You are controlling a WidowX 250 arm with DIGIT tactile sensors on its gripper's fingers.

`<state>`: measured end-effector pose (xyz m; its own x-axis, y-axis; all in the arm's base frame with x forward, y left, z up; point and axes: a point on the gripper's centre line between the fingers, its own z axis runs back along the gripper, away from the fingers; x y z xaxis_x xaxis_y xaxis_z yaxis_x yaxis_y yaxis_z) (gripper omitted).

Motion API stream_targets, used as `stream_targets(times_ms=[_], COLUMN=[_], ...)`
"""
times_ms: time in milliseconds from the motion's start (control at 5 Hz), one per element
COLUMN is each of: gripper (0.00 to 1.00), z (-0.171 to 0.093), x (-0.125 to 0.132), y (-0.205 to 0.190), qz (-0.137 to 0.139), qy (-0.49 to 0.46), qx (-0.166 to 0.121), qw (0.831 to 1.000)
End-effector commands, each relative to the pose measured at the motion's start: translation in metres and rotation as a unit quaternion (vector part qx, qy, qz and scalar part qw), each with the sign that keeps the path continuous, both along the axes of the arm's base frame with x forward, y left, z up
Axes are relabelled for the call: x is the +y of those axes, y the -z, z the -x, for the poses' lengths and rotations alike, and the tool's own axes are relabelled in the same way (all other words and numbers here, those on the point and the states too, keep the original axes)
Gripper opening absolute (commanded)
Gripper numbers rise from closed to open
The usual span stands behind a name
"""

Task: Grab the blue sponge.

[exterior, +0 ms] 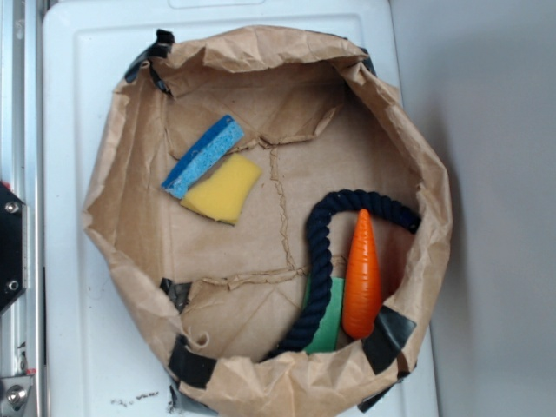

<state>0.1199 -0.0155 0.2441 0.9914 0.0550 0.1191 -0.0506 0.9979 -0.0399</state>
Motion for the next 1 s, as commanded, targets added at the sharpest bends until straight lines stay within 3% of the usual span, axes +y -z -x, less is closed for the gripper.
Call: stream_targets(times_ms=[0, 400, 600, 800], gripper=[1.00, 1.00, 1.00, 1.00], z=[0.000, -0.058, -0.086, -0.120], x=[0.000, -0.011, -0.012, -0.001], y=[0.000, 0.019, 0.038, 0.066], qz=[0.000, -0.033, -0.049, -0.057], qy=[0.000, -0.110, -0.163, -0.231], qx=[0.000, 0.021, 0.041, 0.039], qw=[1.000, 0.993, 0.985, 0.971])
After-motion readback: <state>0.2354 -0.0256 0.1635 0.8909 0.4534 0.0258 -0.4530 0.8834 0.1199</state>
